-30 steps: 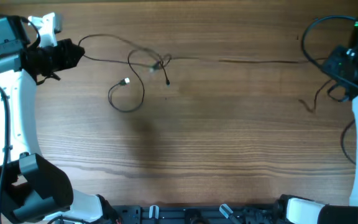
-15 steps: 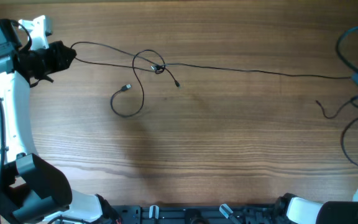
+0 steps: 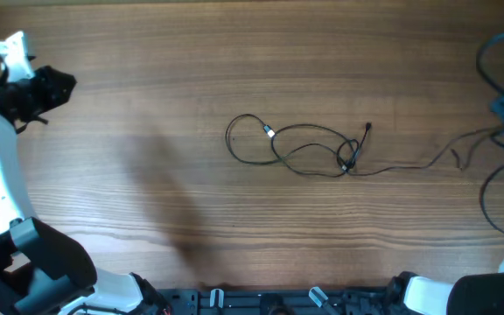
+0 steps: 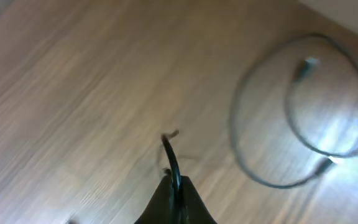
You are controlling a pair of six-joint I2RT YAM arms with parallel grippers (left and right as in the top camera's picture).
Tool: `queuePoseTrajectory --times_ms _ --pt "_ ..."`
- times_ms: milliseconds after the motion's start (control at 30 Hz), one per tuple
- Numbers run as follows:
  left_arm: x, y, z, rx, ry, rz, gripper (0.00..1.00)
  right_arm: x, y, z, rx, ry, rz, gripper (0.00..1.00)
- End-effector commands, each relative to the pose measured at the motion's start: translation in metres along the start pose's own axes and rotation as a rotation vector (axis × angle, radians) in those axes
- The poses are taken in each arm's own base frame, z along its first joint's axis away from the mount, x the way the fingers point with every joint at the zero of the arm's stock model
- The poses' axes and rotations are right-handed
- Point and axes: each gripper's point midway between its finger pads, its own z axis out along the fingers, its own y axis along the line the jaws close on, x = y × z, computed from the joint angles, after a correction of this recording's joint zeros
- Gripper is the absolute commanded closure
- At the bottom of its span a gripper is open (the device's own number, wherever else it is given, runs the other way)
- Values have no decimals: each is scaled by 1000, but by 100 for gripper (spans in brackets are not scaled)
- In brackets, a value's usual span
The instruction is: Untangle cables
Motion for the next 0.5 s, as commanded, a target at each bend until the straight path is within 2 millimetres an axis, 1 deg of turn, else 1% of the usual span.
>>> queuePoseTrajectory --times_ms 0,33,67,133,200,233,300,367,400,433,467 --pt "5 -41 9 71 29 70 71 37 80 -20 -201 41 -234 96" --pt "10 -54 14 90 50 88 66 56 113 -34 -296 42 -349 96" --pt "13 -62 18 103 64 100 64 70 135 -46 -357 36 -424 96" --pt "21 -76 23 125 94 119 57 93 163 -66 -417 14 -511 96" --pt "32 -95 29 153 134 144 50 108 178 -80 -445 2 -542 96" --pt "37 -104 31 165 152 156 48 112 179 -81 -449 15 -525 96" --pt "48 -126 37 198 188 192 39 114 175 -79 -436 29 -525 96" --pt "59 -148 43 231 218 234 36 113 172 -78 -415 24 -531 96" --pt "64 -157 45 246 231 252 31 110 168 -76 -389 9 -530 96" --pt "78 -179 53 280 268 296 23 106 166 -75 -370 -6 -527 96" --pt "88 -192 58 302 295 328 18 105 166 -74 -364 -13 -525 96"
